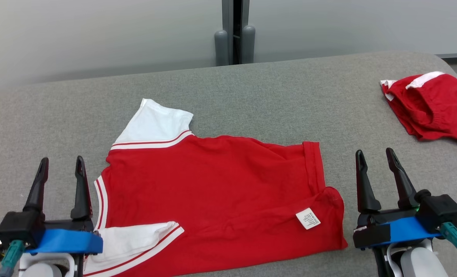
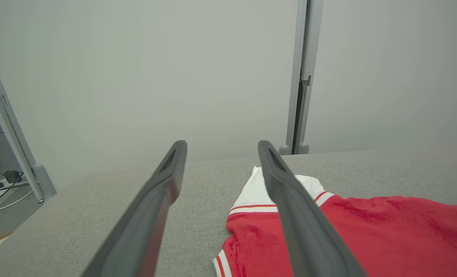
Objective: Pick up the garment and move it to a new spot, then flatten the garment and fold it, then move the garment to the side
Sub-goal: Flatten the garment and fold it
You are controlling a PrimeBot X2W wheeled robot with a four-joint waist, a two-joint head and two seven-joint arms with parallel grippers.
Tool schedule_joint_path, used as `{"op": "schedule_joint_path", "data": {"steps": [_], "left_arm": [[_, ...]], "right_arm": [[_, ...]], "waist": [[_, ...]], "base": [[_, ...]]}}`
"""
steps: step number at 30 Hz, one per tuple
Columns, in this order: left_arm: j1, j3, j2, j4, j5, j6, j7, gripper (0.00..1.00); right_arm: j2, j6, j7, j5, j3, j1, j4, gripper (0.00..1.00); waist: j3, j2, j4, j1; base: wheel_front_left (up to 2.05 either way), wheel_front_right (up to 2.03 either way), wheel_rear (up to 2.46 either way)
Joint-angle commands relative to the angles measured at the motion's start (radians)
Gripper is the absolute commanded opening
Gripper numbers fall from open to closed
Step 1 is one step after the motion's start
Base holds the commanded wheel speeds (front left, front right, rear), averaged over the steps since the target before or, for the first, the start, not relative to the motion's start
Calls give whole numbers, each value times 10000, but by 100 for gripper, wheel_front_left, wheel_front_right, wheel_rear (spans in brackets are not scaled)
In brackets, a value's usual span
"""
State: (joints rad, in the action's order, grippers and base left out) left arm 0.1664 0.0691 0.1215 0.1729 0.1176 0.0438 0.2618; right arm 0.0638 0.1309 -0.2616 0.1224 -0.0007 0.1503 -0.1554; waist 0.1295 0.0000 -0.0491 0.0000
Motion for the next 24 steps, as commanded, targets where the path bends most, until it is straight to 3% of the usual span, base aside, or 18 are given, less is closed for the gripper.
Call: {"op": "schedule_joint_path", "data": {"steps": [1, 9, 16, 24], "left_arm": [[322, 66, 95, 99, -75, 111, 40, 100], [2877, -404, 1018, 1713, -95, 716, 35, 100], [5678, -1433, 1947, 3352, 222, 861, -569, 100], [7793, -3878, 3170, 5008, 1281, 876, -1848, 100]], "right_arm": [[-13, -5, -39, -76, -52, 230, -62, 100], [242, -6, -39, -191, 61, 1245, -510, 100], [184, -6, -38, -164, 376, 2262, -642, 100], [33, -5, -26, -123, 469, 2888, -627, 100]], "waist": [[66, 0, 23, 0], [748, 0, -157, 0], [1766, 0, -697, 0], [2841, 0, -1375, 0]], "base": [[0, 0, 0], [0, 0, 0], [0, 0, 0], [0, 0, 0]]}}
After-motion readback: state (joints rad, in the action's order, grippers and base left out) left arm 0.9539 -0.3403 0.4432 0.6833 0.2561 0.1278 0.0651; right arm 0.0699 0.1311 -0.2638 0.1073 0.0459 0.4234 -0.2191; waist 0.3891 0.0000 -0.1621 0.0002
